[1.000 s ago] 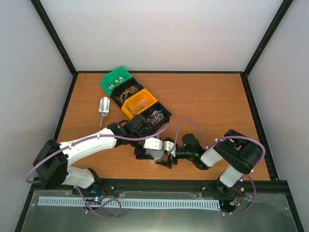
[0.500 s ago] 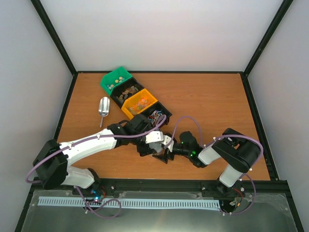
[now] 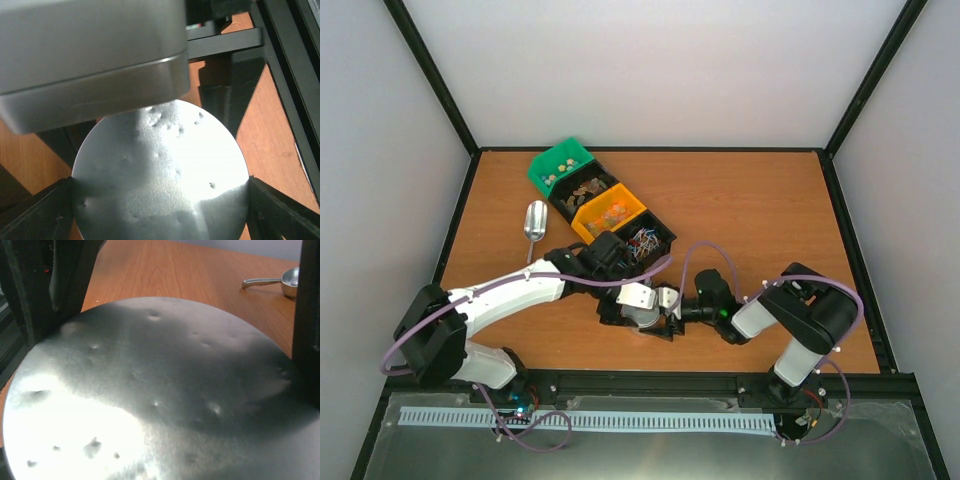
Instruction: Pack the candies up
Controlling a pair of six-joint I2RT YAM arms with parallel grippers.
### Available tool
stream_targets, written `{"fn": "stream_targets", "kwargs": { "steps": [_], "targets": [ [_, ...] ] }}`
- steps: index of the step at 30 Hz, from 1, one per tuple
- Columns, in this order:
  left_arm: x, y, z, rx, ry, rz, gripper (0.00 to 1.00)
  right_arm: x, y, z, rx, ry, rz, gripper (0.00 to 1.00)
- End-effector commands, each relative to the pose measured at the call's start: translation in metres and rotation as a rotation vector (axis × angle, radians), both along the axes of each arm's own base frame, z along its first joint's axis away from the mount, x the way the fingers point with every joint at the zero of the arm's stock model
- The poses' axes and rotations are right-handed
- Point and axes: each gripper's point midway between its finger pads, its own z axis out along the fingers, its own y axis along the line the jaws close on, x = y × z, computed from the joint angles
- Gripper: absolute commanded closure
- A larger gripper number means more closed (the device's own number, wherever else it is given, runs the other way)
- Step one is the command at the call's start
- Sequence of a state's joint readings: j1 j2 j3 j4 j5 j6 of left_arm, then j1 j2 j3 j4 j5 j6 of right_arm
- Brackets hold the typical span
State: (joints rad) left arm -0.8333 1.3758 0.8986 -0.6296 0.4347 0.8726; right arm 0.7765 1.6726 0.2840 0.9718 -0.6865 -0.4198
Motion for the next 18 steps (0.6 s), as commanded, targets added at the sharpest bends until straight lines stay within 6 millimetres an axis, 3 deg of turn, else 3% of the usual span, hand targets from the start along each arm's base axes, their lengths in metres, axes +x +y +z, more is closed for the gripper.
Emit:
{"fn": "stream_targets", "kwargs": {
  "steps": [1, 3, 6, 9, 13, 18],
  "targets": [
    [-0.025, 0.016, -0.010, 0.068, 0.104, -0.086, 0.62, 0.025, -0.004, 0.005, 0.001, -0.075, -0.017, 0.08],
    [-0.009, 0.009, -0.007, 0.045, 0.091, 0.052, 0.62, 0.032, -0.004, 0.010, 0.009, -0.070, -0.054, 0.00],
    [0.021, -0.001, 0.003, -0.009, 0.085, 0.299, 0.60, 0.035, -0.005, 0.017, 0.031, -0.017, -0.107, 0.00],
    [0.037, -0.006, 0.010, -0.045, 0.119, 0.470, 0.60, 0.031, -0.007, 0.018, 0.044, 0.015, -0.146, 0.00],
    [0.043, -0.011, 0.013, -0.074, 0.186, 0.580, 0.60, 0.029, -0.004, 0.013, 0.032, 0.020, -0.176, 0.00],
    [0.034, -0.015, 0.014, -0.086, 0.199, 0.537, 0.61, 0.038, 0.001, 0.008, 0.015, 0.012, -0.201, 0.02]
  ]
}}
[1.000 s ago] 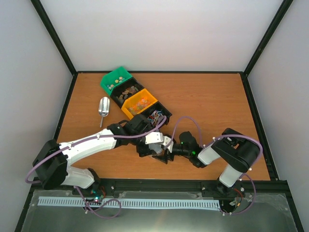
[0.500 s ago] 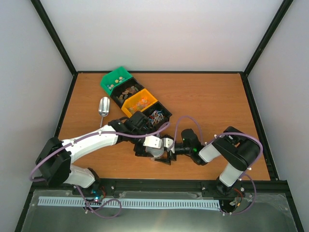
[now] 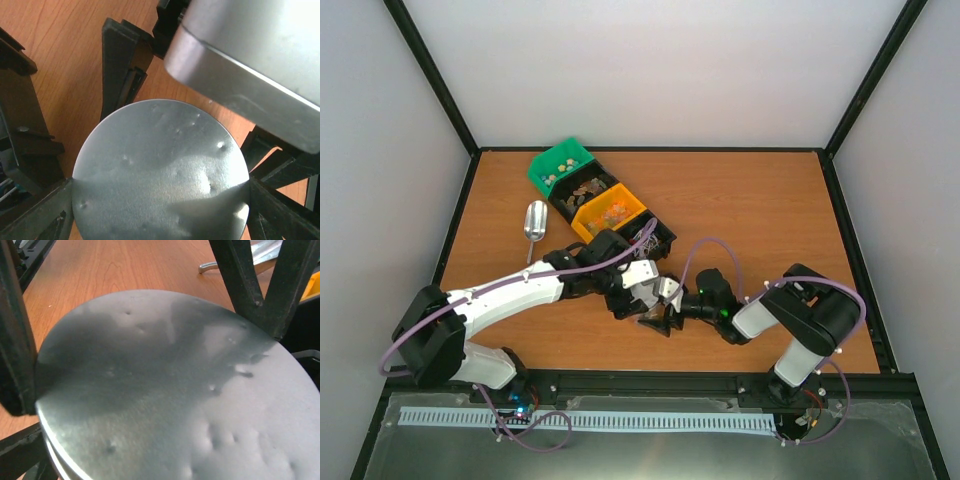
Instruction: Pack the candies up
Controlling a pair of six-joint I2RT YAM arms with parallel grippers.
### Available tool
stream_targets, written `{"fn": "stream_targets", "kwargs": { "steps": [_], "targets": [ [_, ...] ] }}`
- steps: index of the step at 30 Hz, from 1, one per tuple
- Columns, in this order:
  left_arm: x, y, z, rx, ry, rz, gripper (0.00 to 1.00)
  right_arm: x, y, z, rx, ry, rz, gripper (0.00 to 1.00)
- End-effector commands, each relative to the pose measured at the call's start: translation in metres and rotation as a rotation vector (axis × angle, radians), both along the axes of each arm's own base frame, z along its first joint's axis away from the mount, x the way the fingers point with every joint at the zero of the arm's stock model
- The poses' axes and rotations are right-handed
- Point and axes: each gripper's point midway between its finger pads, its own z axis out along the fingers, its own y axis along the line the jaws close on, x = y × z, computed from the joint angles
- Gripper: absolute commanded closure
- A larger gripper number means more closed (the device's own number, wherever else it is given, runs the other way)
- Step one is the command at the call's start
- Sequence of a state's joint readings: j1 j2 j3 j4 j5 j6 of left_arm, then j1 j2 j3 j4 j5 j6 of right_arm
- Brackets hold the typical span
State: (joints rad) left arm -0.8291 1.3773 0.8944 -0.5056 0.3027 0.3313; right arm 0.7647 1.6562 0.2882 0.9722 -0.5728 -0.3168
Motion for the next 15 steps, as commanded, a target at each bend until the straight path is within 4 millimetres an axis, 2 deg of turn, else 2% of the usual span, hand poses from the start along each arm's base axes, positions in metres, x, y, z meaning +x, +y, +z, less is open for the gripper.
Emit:
{"fn": "stream_targets", "kwargs": {
  "steps": [1, 3, 5, 9, 13, 15],
  "targets": [
    [-0.005, -0.009, 0.009, -0.056, 0.026, 0.010, 0.61, 0.016, 0.005, 0.005, 0.012, -0.051, -0.054, 0.05],
    [-0.014, -0.010, 0.012, -0.076, 0.014, -0.063, 0.61, 0.015, 0.005, 0.003, 0.005, -0.068, -0.047, 0.13],
    [-0.033, -0.006, 0.012, -0.079, 0.027, -0.176, 0.60, 0.008, 0.005, 0.002, 0.006, -0.080, -0.010, 0.21],
    [-0.064, 0.006, 0.007, -0.065, 0.004, -0.431, 0.61, -0.005, 0.003, 0.001, 0.013, -0.106, 0.065, 0.32],
    [-0.078, 0.023, -0.009, 0.024, -0.037, -0.650, 0.61, -0.012, 0.003, 0.000, 0.013, -0.139, 0.140, 0.35],
    [-0.071, 0.026, -0.015, 0.062, -0.058, -0.645, 0.61, -0.007, 0.003, 0.000, 0.009, -0.151, 0.138, 0.28]
  ]
}}
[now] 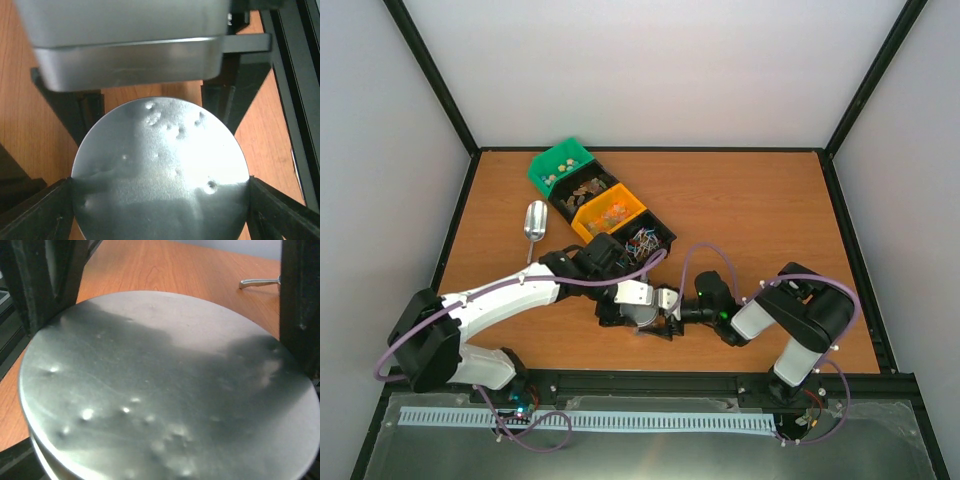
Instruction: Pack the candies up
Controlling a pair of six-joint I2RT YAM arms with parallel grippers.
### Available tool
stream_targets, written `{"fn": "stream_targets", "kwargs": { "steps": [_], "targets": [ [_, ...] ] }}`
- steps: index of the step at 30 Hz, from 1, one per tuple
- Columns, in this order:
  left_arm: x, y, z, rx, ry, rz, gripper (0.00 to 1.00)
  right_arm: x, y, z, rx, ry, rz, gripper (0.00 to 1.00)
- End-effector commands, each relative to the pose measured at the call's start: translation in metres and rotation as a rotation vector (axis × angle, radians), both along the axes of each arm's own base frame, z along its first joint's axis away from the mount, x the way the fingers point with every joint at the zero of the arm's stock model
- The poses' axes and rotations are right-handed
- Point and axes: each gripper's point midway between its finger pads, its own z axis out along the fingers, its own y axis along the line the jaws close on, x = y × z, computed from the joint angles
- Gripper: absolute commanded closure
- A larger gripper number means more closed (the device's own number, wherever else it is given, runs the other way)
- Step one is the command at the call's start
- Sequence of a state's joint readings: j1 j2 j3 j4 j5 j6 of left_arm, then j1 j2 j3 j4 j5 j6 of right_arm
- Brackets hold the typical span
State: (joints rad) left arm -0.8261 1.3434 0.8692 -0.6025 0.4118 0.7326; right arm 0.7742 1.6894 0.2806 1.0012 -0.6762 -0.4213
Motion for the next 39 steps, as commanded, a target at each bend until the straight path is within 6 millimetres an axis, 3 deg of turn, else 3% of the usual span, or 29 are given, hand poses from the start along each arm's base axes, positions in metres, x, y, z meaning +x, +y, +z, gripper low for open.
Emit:
{"fn": "stream_targets", "kwargs": {
  "steps": [1, 3, 4, 9, 15, 23, 28, 31, 34, 37, 39],
  "targets": [
    [-0.034, 0.015, -0.011, 0.062, 0.037, -0.241, 0.61, 0.019, -0.001, 0.003, 0.004, -0.091, -0.016, 0.20],
    [-0.016, 0.007, -0.008, 0.044, 0.030, -0.095, 0.63, 0.029, -0.001, 0.005, -0.001, -0.090, -0.062, 0.03],
    [-0.004, 0.001, -0.004, 0.026, 0.034, 0.009, 0.63, 0.031, -0.002, 0.008, 0.005, -0.092, -0.080, 0.00],
    [0.024, -0.007, 0.008, -0.032, 0.095, 0.347, 0.62, 0.032, -0.002, 0.019, 0.038, -0.057, -0.146, 0.00],
    [0.031, -0.011, 0.008, -0.063, 0.093, 0.432, 0.62, 0.036, 0.001, 0.009, 0.011, -0.010, -0.203, 0.00],
    [0.001, -0.021, 0.007, -0.082, 0.149, 0.242, 0.62, 0.032, 0.001, 0.006, 0.001, -0.048, -0.169, 0.18],
    [-0.021, -0.008, 0.000, -0.020, 0.149, 0.085, 0.63, 0.026, -0.002, 0.007, 0.008, -0.052, -0.127, 0.28],
    [-0.040, 0.002, -0.003, -0.006, 0.094, -0.126, 0.63, 0.024, -0.004, 0.008, 0.015, -0.061, -0.097, 0.33],
    [-0.041, 0.012, -0.013, 0.041, 0.010, -0.257, 0.63, 0.026, -0.007, 0.009, 0.017, -0.067, -0.074, 0.38],
    [-0.037, 0.015, -0.016, 0.065, -0.020, -0.281, 0.63, 0.029, -0.008, 0.010, 0.017, -0.077, -0.061, 0.34],
    [-0.026, 0.009, -0.013, 0.052, -0.013, -0.183, 0.63, 0.033, -0.008, 0.011, 0.016, -0.079, -0.074, 0.19]
  ]
}}
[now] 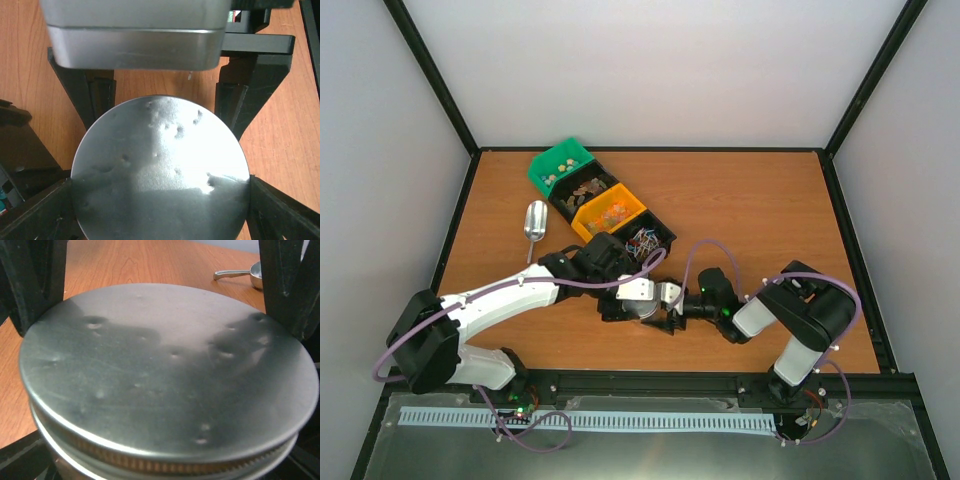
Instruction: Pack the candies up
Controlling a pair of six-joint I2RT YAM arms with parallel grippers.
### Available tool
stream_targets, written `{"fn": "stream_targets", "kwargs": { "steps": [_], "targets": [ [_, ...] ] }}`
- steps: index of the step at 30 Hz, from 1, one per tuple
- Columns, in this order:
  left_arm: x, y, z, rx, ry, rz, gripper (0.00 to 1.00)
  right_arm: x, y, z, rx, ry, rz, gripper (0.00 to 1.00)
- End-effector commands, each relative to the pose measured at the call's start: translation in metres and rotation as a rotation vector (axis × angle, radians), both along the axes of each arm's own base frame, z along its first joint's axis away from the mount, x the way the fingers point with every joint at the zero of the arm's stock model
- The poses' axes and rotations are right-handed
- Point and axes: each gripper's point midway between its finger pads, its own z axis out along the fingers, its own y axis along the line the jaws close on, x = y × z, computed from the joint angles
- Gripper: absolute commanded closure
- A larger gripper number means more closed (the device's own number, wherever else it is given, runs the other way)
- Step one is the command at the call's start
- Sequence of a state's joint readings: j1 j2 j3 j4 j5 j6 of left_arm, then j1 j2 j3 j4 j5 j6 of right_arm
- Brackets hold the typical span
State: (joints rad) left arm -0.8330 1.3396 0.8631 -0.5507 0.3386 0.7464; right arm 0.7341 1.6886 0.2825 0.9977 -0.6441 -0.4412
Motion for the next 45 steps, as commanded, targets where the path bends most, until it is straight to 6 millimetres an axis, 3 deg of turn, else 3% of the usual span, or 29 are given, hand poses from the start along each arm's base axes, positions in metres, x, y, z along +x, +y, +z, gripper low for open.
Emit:
{"fn": "stream_targets", "kwargs": {
  "steps": [1, 3, 7, 13, 19, 31, 37, 41, 45],
  "targets": [
    [-0.033, 0.006, -0.011, 0.038, 0.088, -0.129, 0.63, 0.016, 0.000, 0.014, 0.029, -0.046, -0.019, 0.08],
    [-0.018, -0.004, -0.002, 0.000, 0.125, 0.023, 0.63, 0.017, 0.000, 0.016, 0.038, -0.024, -0.038, 0.00],
    [0.006, -0.014, 0.006, -0.037, 0.175, 0.276, 0.63, 0.012, 0.003, 0.016, 0.035, -0.014, -0.081, 0.00],
    [0.007, -0.020, 0.009, -0.061, 0.180, 0.355, 0.64, 0.016, 0.006, 0.009, 0.023, 0.050, -0.142, 0.00],
    [-0.021, -0.026, 0.008, -0.084, 0.243, 0.226, 0.65, 0.018, 0.007, 0.010, 0.023, 0.025, -0.136, 0.11],
    [-0.058, -0.014, -0.004, -0.027, 0.167, -0.195, 0.68, -0.010, 0.011, 0.015, 0.057, -0.027, 0.044, 0.40],
    [-0.063, -0.004, -0.011, 0.026, 0.093, -0.357, 0.68, -0.014, 0.008, 0.015, 0.063, -0.020, 0.086, 0.41],
    [-0.061, 0.000, -0.013, 0.051, 0.058, -0.382, 0.69, -0.012, 0.005, 0.013, 0.055, -0.023, 0.080, 0.37],
    [-0.051, -0.006, -0.009, 0.048, 0.094, -0.281, 0.69, -0.010, 0.002, 0.017, 0.058, -0.030, 0.062, 0.07]
  ]
}}
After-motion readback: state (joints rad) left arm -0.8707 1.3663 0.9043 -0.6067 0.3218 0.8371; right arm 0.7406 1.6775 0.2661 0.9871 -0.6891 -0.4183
